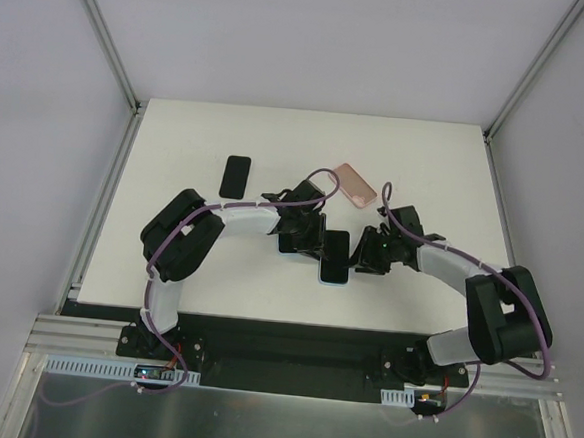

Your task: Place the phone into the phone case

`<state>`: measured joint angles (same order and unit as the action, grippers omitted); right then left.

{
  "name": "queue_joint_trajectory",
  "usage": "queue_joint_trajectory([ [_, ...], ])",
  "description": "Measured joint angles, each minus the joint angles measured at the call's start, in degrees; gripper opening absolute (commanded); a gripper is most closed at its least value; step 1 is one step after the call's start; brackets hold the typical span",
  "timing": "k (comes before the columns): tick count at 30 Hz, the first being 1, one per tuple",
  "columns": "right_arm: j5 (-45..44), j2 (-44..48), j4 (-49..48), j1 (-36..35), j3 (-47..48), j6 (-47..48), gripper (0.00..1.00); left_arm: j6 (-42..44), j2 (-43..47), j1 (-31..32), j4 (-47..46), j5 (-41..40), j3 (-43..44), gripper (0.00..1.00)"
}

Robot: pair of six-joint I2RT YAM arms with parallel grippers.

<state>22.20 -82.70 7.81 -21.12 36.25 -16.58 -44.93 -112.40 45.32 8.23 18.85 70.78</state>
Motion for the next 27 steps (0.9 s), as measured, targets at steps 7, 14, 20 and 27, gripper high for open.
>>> queue_joint_trajectory([
  [7,0.61,0.28,0.61,4.24,0.52,3.30,0.50,0.59,-0.09,0.00,-0.26,0.50,0.00,0.15],
  [14,5.95,-2.93,-2.80,5.18,1.77,4.50,0.57,0.66,-0.70,-0.02,-1.60,1.97,0.00,0.13],
  [20,13.53,-6.27,-8.63,6.78,1.33,3.26,0.58,0.50,-1.40,-0.22,-3.06,4.11,0.02,0.13],
  [27,23.39,-7.96,-20.24,11.67,-4.02,-1.90,0.61,0.26,-1.55,-0.68,-3.56,5.25,-0.22,0.13],
])
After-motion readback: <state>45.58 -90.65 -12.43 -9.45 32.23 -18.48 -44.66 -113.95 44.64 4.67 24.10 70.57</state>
